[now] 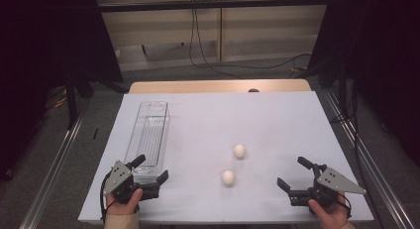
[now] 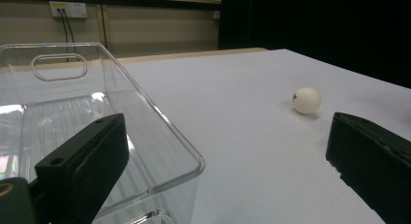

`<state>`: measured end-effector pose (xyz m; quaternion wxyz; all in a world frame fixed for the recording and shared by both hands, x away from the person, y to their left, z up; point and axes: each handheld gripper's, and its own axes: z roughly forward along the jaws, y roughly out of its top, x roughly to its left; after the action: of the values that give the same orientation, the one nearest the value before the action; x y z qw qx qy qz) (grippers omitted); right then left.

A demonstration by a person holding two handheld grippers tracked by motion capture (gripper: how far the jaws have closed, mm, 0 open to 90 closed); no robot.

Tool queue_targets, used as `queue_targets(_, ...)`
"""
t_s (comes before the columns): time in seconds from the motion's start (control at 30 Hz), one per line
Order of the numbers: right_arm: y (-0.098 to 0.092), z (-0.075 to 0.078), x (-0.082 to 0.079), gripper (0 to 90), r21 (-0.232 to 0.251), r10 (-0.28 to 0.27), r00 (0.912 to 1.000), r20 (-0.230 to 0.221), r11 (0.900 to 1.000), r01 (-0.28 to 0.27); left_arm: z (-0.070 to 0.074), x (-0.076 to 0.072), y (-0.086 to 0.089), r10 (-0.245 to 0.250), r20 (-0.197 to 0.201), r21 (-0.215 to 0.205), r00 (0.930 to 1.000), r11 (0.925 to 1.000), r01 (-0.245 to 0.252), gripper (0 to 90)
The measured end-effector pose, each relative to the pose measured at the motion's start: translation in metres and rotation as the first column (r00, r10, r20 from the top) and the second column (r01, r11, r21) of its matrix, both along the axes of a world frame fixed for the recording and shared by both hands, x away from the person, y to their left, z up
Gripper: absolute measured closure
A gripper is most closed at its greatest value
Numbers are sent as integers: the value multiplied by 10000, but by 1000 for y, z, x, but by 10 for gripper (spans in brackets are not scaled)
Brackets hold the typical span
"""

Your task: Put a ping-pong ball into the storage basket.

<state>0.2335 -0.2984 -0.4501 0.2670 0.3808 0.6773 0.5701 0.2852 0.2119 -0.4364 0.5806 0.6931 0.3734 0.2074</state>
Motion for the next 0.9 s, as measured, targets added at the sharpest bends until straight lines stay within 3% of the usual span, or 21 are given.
queue_targets(0.9,-2,2,-1,0,79,-83,9999,118,9999,83,6,4,-21,-595,-54,-209,9982,9980,594,15)
